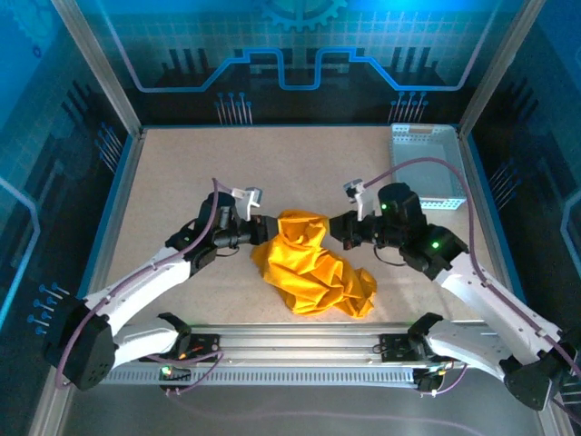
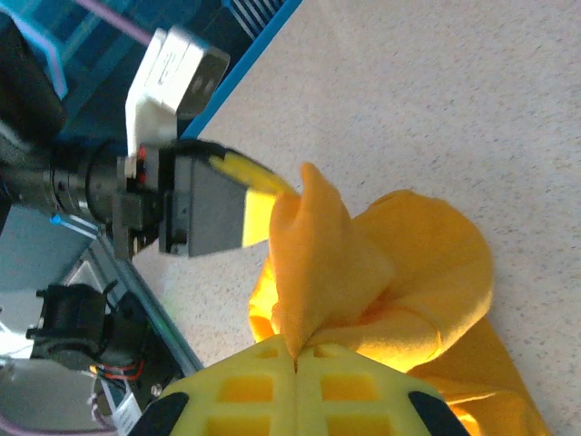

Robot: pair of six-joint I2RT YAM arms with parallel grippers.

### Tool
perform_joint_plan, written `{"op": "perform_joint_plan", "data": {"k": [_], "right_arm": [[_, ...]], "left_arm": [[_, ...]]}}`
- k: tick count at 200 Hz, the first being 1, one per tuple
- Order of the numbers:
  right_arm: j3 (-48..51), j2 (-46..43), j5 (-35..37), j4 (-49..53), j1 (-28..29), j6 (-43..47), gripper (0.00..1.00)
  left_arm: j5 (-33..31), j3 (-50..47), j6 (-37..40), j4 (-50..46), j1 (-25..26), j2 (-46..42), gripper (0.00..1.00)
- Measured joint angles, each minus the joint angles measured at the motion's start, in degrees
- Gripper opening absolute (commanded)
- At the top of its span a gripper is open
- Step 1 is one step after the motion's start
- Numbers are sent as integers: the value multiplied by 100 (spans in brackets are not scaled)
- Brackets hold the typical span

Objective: Fold the inside-out t-shirt

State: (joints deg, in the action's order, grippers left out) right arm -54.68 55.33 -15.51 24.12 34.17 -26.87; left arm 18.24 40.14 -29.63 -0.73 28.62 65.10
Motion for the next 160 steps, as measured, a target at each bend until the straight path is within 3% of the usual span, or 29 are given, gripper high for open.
{"op": "perform_joint_plan", "data": {"k": [15, 33, 50, 77, 104, 160], "right_arm": [[164, 44, -114, -138, -258, -48, 0], [494, 247, -184, -310, -389, -120, 0], [769, 428, -262, -369, -393, -188, 0], [872, 442, -321, -444, -393, -251, 0], [872, 389, -365, -577, -393, -286, 0], [872, 219, -433, -625, -387, -334, 0]], "left_arm": [[-101, 46, 127, -216, 48, 0, 42], [-678, 323, 308, -857, 271, 28, 44], [-1443, 688, 527, -1419, 785, 42, 48], [-1926, 960, 780, -1738, 1602, -33, 50], [-2240, 1204, 918, -1937, 2050, 170, 42], [-2326, 1377, 901, -1821, 2186, 1248, 43]]}}
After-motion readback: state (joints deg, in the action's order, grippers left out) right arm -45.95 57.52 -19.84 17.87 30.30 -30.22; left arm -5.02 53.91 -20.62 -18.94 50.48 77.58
